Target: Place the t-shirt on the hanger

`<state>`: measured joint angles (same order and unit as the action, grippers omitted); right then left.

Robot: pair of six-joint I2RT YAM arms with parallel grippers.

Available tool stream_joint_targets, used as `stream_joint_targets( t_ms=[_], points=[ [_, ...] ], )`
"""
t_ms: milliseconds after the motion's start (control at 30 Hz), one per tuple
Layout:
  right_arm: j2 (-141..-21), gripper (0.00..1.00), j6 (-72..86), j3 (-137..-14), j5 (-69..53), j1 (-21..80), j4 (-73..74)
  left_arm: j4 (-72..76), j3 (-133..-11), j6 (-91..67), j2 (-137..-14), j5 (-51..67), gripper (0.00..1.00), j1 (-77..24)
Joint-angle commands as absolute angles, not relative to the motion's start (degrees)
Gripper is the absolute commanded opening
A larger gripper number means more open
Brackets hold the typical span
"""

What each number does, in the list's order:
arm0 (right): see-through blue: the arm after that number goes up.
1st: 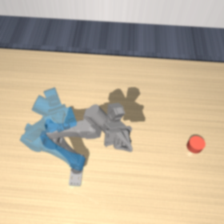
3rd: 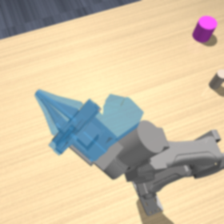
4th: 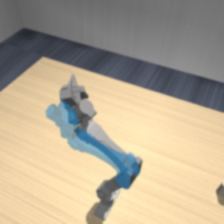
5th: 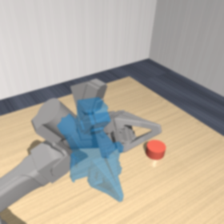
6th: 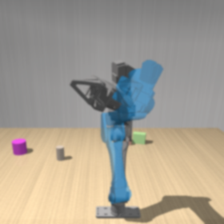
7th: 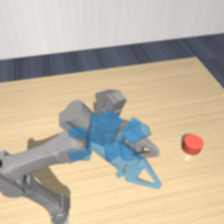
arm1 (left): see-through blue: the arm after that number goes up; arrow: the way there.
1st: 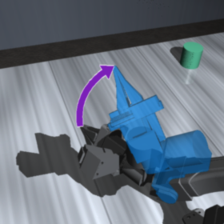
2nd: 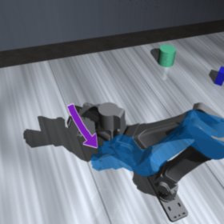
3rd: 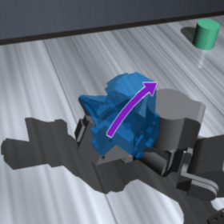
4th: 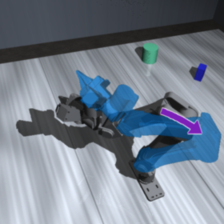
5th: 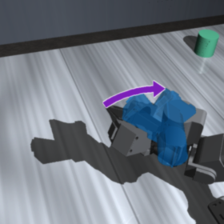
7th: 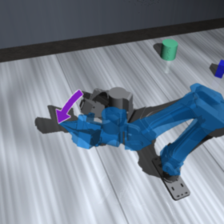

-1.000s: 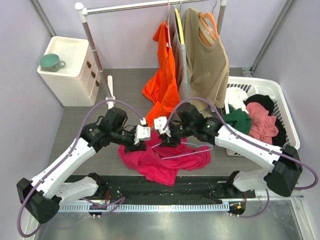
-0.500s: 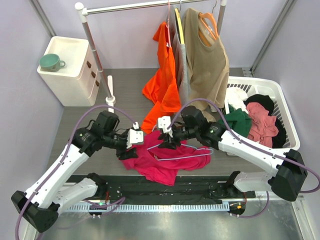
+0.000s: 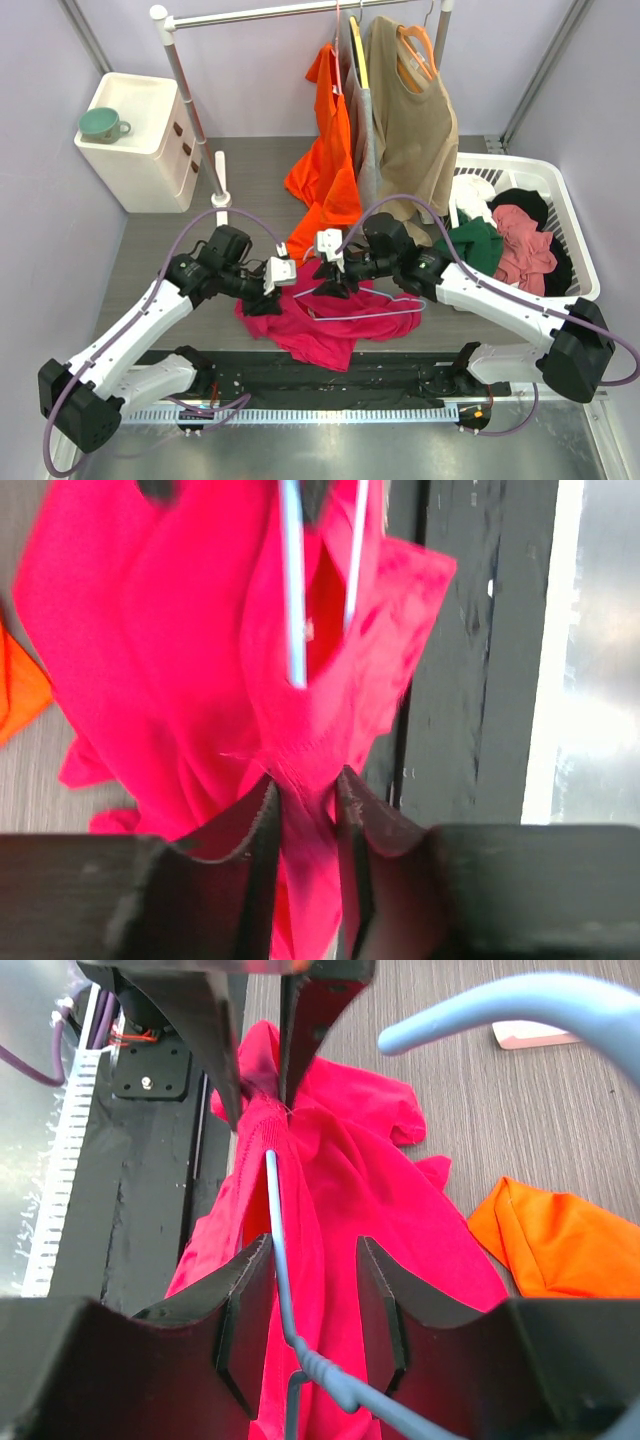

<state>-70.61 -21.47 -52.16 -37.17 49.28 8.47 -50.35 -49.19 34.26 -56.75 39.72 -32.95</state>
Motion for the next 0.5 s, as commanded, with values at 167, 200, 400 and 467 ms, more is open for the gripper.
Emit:
stream_joint_targets(
  t_ms=[167,200,400,467],
  points=[
    [-70.48,0.01,-15.30,-51.95,-39.29,49.39,-5.70,-31.22,-48.60,22.24,-56.77,42.19,0.10,-36.47],
    [-70.66,0.01,-13.81,-51.77,-39.20,49.39,-7.02,-30.51,-48.52,21.54,-56.86,42.27,0.09,-36.65],
    [-71.19,0.01,-11.51,-52.21,-39.20,49.48,-10.90,-26.46,-47.90,15.56,-56.34,42.63,0.07,-37.18],
    [-70.75,0.05,-11.86,-52.91,-38.94,49.39,-8.71,-26.19,-47.81,14.33,-55.73,41.32,0.02,-37.18]
  ],
)
